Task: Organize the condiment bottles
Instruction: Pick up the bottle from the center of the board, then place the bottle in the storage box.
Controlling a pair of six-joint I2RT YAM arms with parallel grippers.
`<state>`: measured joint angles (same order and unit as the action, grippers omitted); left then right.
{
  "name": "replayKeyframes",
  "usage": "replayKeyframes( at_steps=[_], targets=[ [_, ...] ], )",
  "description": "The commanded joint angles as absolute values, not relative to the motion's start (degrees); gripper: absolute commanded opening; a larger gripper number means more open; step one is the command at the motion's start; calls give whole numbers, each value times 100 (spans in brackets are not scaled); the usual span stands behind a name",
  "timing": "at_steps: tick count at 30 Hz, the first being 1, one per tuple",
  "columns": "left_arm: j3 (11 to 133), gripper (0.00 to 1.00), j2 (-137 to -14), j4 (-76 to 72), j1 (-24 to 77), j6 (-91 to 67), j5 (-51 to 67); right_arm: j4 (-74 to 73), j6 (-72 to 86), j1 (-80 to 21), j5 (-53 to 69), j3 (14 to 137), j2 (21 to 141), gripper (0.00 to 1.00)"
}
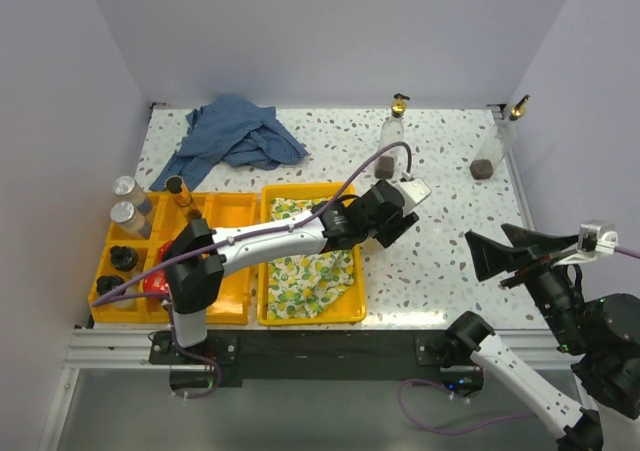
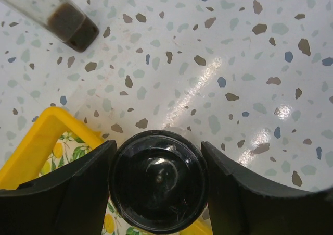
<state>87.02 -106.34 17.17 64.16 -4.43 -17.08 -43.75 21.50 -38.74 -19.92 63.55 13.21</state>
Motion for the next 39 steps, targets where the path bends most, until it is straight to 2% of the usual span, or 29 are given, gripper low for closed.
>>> replayKeyframes(
  at_steps=[1, 5, 14, 22, 28, 39],
  targets=[
    [9184, 0, -9827, 1379, 6101, -536, -2039, -4359, 2197, -3902, -1863, 6416, 1582, 99],
    [9080, 0, -9440, 1652, 5697, -685, -2372, -4245, 2224, -3902, -1820, 6276, 1591, 98],
    [7718, 0, -7894, 2083, 4132, -1133, -3146, -4149, 2364, -3894, -1284, 6065, 2171, 98],
    [6531, 0, -7076, 2039, 2683, -1380, -2866, -3850, 2417, -3885, -1099, 5775, 1987, 99],
    [5995, 0, -6926, 1916, 2295, -1529, -2777, -3779, 2382, -3893, -976, 5722, 2039, 99],
    [5169, 0, -6882, 1653, 2162, -1793, -2751, -3805, 2417, -3885, -835, 5555, 1916, 99]
  ],
)
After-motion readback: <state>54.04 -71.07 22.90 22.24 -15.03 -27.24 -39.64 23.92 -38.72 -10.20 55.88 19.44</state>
